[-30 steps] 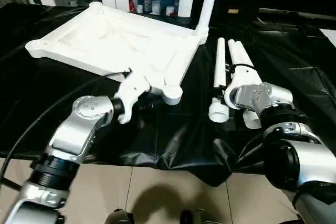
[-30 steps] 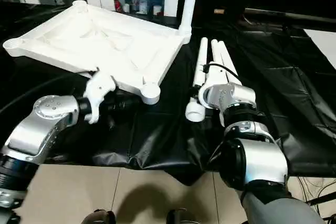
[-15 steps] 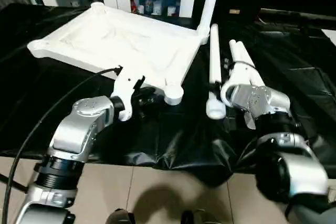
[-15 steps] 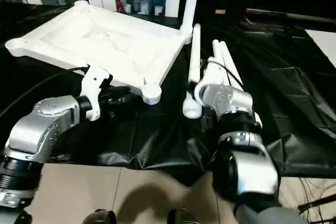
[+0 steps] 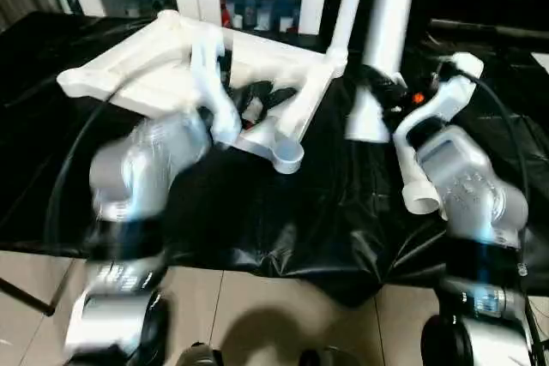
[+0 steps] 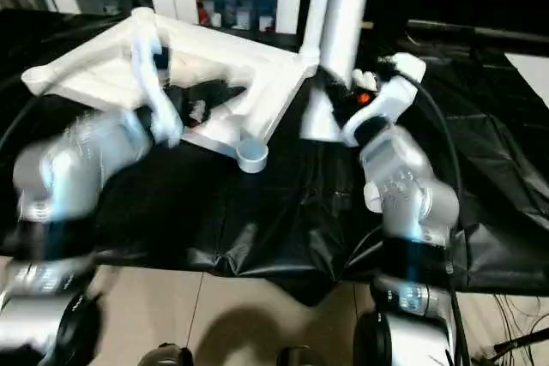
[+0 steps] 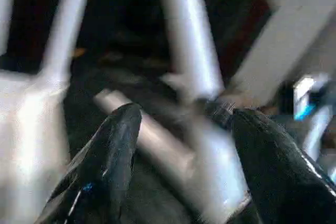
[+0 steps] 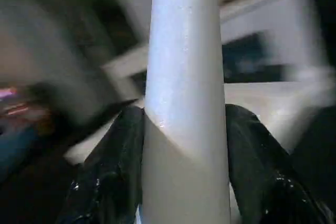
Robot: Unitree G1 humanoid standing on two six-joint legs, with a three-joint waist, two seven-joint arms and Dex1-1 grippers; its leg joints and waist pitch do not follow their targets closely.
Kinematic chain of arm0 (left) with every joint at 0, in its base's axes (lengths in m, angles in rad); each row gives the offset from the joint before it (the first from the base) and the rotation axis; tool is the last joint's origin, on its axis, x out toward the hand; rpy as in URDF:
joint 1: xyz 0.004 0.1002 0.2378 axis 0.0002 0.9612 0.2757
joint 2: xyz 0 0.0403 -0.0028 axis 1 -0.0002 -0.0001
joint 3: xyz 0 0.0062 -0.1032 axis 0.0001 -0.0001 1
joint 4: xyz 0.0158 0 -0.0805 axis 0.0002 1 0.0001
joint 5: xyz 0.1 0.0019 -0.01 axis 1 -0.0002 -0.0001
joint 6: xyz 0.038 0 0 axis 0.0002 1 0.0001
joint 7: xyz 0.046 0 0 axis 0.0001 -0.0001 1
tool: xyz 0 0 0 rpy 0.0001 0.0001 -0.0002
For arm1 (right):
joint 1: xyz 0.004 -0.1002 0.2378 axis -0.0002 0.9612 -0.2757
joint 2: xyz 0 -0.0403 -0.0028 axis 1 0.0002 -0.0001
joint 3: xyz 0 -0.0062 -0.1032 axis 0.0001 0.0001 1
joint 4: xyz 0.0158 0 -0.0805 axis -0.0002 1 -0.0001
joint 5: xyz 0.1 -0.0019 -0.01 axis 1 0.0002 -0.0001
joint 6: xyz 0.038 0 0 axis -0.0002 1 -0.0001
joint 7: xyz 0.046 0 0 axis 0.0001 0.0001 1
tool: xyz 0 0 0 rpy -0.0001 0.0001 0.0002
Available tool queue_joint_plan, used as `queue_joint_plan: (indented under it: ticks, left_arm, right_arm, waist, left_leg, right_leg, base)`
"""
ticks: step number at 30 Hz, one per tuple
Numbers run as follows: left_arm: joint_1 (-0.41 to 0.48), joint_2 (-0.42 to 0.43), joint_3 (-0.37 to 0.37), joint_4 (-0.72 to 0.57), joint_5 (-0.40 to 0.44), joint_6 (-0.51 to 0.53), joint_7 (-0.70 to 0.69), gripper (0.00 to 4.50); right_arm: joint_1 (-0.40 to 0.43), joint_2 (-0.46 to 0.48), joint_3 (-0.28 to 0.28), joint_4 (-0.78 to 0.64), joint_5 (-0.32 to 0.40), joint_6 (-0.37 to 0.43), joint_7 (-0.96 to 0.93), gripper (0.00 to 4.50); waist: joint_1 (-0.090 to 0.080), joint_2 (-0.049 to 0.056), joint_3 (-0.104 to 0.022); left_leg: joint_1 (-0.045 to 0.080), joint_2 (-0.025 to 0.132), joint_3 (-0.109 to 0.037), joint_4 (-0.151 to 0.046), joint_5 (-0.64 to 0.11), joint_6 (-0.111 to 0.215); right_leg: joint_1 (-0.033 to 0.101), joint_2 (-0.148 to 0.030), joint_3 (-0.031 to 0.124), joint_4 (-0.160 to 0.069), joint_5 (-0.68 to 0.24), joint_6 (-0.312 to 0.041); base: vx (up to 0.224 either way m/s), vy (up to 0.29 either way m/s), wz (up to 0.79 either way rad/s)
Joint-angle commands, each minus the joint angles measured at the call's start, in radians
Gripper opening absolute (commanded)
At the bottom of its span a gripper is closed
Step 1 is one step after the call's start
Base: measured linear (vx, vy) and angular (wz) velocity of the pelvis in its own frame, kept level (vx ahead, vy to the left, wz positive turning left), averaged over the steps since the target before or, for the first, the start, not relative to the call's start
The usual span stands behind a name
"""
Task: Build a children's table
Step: Pick table leg
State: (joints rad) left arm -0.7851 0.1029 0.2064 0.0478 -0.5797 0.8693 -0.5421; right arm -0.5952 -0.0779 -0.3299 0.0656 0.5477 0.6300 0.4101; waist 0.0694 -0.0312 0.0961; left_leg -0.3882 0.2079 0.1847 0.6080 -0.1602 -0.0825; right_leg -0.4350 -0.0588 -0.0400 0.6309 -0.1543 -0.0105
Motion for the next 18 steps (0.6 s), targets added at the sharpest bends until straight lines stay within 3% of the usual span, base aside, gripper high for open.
queue_joint_plan:
  ticks: [1, 2, 3, 4, 5, 6, 7, 8, 12, 13, 15, 18]
  left_arm:
    - [-0.014, -0.011, 0.018, 0.02, -0.036, 0.027, 0.019, 3.44]
    - [-0.04, -0.03, 0.037, 0.043, -0.046, 0.042, 0.032, 3.48]
    - [-0.056, -0.044, 0.048, 0.061, -0.057, 0.042, 0.031, 3.57]
    - [-0.066, -0.053, 0.058, 0.068, -0.065, 0.048, 0.031, 3.57]
    - [-0.075, -0.064, 0.061, 0.078, -0.07, 0.048, 0.031, 3.71]
    - [-0.082, -0.077, 0.062, 0.086, -0.078, 0.052, 0.034, 3.84]
    - [-0.086, -0.086, 0.059, 0.094, -0.084, 0.055, 0.034, 3.88]
    - [-0.088, -0.092, 0.057, 0.098, -0.088, 0.056, 0.036, 3.94]
    - [-0.099, -0.083, 0.047, 0.122, -0.096, 0.061, 0.048, 4.34]
    - [-0.103, -0.075, 0.043, 0.135, -0.09, 0.06, 0.051, 4.4]
    - [-0.107, -0.06, 0.038, 0.153, -0.073, 0.061, 0.054, 4.46]
    - [-0.101, -0.04, 0.041, 0.165, -0.053, 0.065, 0.059, 4.49]
  right_arm:
    - [-0.001, -0.013, 0.022, -0.037, 0.036, 0.019, 0.055, 1.84]
    - [0.005, -0.025, 0.041, -0.043, 0.033, 0.027, 0.082, 1.84]
    - [0.008, -0.035, 0.057, -0.046, 0.03, 0.029, 0.107, 1.84]
    - [0.016, -0.043, 0.068, -0.055, 0.031, 0.029, 0.12, 1.84]
    - [0.022, -0.054, 0.08, -0.062, 0.031, 0.031, 0.132, 1.84]
    - [0.032, -0.069, 0.094, -0.075, 0.032, 0.034, 0.149, 1.84]
    - [0.04, -0.079, 0.104, -0.088, 0.037, 0.039, 0.166, 1.84]
    - [0.045, -0.084, 0.109, -0.095, 0.041, 0.042, 0.176, 1.84]
    - [0.069, -0.092, 0.147, -0.128, 0.048, 0.041, 0.217, 1.84]
    - [0.079, -0.092, 0.17, -0.135, 0.037, 0.031, 0.227, 1.84]
    - [0.093, -0.088, 0.207, -0.141, 0.015, 0.013, 0.237, 1.84]
    - [0.104, -0.075, 0.27, -0.139, -0.027, -0.024, 0.234, 1.84]
  waist:
    - [0.007, -0.012, -0.102]
    - [0.003, -0.015, -0.102]
    - [0.008, -0.012, -0.103]
    - [0.006, -0.013, -0.102]
    - [0.009, -0.004, -0.103]
    - [0.01, -0.008, -0.103]
    - [0.014, 0.0, -0.102]
    - [0.019, 0.0, -0.105]
    - [0.023, 0.0, -0.104]
    - [0.026, 0.008, -0.104]
    - [0.024, 0.003, -0.104]
    - [0.024, 0.005, -0.104]
  left_leg:
    - [0.011, -0.002, 0.002, -0.052, -0.152, 0.025]
    - [0.007, -0.003, 0.002, -0.053, -0.146, 0.025]
    - [0.013, -0.002, 0.002, -0.051, -0.143, 0.022]
    - [0.011, -0.004, 0.003, -0.051, -0.148, 0.023]
    - [0.013, -0.003, 0.002, -0.051, -0.151, 0.02]
    - [0.013, -0.002, 0.001, -0.051, -0.153, 0.02]
    - [0.011, -0.003, 0.0, -0.053, -0.148, 0.019]
    - [0.012, -0.002, -0.001, -0.051, -0.145, 0.022]
    - [0.01, -0.002, -0.003, -0.052, -0.145, 0.026]
    - [0.01, -0.002, -0.005, -0.053, -0.148, 0.024]
    - [0.008, -0.003, -0.008, -0.055, -0.153, 0.023]
    - [0.007, -0.004, -0.009, -0.054, -0.15, 0.014]
  right_leg:
    - [0.069, -0.049, 0.029, -0.082, -0.274, -0.132]
    - [0.072, -0.048, 0.028, -0.081, -0.275, -0.13]
    - [0.067, -0.048, 0.029, -0.084, -0.281, -0.126]
    - [0.069, -0.047, 0.029, -0.088, -0.293, -0.123]
    - [0.067, -0.047, 0.029, -0.091, -0.3, -0.117]
    - [0.068, -0.047, 0.029, -0.091, -0.301, -0.116]
    - [0.069, -0.047, 0.028, -0.091, -0.29, -0.114]
    - [0.07, -0.048, 0.029, -0.088, -0.272, -0.119]
    - [0.071, -0.048, 0.027, -0.087, -0.251, -0.136]
    - [0.071, -0.048, 0.027, -0.089, -0.25, -0.134]
    - [0.075, -0.049, 0.025, -0.089, -0.261, -0.13]
    - [0.073, -0.05, 0.024, -0.09, -0.271, -0.13]
  base:
    - [0.0, 0.0, 0.0]
    - [0.0, 0.0, 0.0]
    - [0.0, 0.0, 0.0]
    - [0.0, 0.0, 0.0]
    - [0.0, 0.0, 0.0]
    - [0.0, 0.0, 0.0]
    - [0.0, 0.0, 0.0]
    - [0.0, 0.0, 0.0]
    - [0.0, 0.0, 0.0]
    - [0.0, 0.0, 0.0]
    - [0.0, 0.0, 0.0]
    - [0.0, 0.0, 0.0]
